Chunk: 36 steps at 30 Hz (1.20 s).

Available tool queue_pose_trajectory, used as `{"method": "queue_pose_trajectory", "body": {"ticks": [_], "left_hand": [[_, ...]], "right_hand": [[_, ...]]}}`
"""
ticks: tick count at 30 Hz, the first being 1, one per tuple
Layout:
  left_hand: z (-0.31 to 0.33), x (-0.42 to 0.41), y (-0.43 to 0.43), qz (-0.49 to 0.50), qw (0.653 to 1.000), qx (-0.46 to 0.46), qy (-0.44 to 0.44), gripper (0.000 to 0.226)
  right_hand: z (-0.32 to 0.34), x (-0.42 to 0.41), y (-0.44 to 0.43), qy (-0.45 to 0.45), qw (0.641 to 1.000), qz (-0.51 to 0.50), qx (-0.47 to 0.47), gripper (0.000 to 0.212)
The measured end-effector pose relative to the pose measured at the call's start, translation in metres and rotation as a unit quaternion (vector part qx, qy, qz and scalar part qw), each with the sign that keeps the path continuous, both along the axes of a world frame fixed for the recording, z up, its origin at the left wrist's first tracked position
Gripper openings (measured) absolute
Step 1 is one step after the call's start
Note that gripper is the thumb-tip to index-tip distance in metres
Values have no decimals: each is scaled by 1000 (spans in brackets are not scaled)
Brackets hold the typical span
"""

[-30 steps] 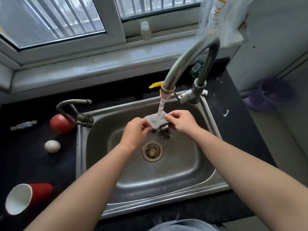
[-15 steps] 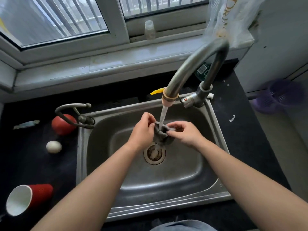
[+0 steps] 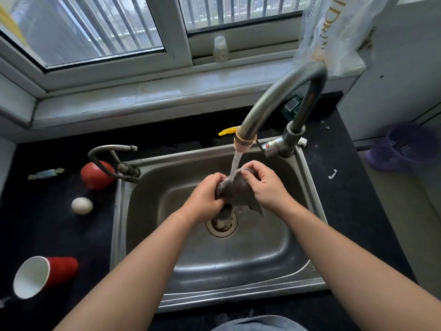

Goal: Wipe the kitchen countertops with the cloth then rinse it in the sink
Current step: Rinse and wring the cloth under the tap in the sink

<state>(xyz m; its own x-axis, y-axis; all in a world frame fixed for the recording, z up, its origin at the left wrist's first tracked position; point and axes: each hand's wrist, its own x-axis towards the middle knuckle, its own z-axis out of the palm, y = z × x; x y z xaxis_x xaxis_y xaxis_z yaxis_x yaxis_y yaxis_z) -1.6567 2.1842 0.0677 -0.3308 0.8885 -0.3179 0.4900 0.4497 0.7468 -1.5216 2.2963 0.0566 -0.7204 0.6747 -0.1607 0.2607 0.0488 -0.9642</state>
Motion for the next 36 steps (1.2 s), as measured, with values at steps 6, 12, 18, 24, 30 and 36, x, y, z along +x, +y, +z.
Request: {"method": "queue_pose_trajectory", "body": {"ticks": [6, 12, 18, 24, 30, 36], "left_hand": [[-2, -6, -7, 37, 997, -22, 63, 13], [10, 3, -8, 190, 967, 101, -137, 22], [3, 27, 12, 520, 824, 79, -212, 30], [5, 51, 25, 435, 881, 14, -183, 47], [7, 36, 34, 391, 905, -54, -161, 44], [12, 23, 23, 251, 951, 15, -178, 34]], "right_hand": [[8, 4, 4, 39, 996, -51, -67, 16], [-1, 5, -2, -6, 987, -157, -28, 22], [7, -28, -50, 2, 992, -121, -43, 24], [6, -33, -35, -79, 985, -155, -20, 38], [-4, -31, -42, -102, 985, -135, 35, 43], [-8, -21, -4, -141, 984, -105, 23, 35]]}}
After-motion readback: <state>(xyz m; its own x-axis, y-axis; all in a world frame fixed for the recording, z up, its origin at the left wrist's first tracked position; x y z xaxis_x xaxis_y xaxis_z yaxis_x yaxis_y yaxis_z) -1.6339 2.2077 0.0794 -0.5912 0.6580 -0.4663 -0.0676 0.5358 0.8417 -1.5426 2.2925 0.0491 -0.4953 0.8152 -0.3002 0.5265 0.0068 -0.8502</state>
